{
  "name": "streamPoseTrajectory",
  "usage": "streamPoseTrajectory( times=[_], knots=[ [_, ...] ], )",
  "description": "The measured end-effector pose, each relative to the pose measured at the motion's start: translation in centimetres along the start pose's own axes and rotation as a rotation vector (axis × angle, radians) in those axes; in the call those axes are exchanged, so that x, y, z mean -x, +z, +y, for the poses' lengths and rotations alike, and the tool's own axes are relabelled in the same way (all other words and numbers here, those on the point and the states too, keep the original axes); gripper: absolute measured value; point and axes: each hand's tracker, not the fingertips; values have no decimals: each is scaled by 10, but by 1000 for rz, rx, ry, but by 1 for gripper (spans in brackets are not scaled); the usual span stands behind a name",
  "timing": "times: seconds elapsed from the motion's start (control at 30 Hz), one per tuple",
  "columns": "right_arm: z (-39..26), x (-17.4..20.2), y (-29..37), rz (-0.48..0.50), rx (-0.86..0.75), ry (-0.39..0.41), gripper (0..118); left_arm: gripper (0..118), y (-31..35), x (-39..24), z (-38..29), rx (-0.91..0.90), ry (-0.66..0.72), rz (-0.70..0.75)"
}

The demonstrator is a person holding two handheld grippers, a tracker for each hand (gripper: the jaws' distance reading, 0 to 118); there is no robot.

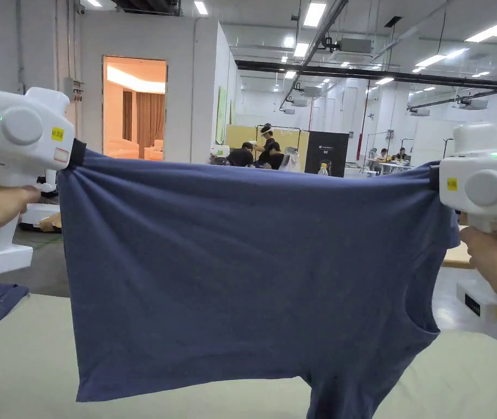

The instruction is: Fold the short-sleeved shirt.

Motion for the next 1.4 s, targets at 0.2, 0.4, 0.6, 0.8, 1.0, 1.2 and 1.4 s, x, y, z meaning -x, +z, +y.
streamPoseTrajectory(
  times=[0.2,0.4,0.6,0.8,1.0,1.2,1.4],
  knots=[
    [-73,-5,45,15,71,15,0,0,18,-5,-82,64,11,-49],
    [-134,-15,118,30,130,31,0,0,57,0,-158,111,21,-90],
    [-175,-22,195,50,154,65,0,0,124,9,-215,105,64,-115],
    [-221,-27,258,75,215,63,0,0,185,6,-273,141,66,-129],
    [-269,-28,314,80,294,54,0,0,235,3,-337,200,84,-142],
    [-319,-22,372,112,447,73,0,0,278,-8,-402,308,102,-133],
    [-382,-16,389,144,638,120,0,0,289,-18,-469,473,101,-127]
  ],
)
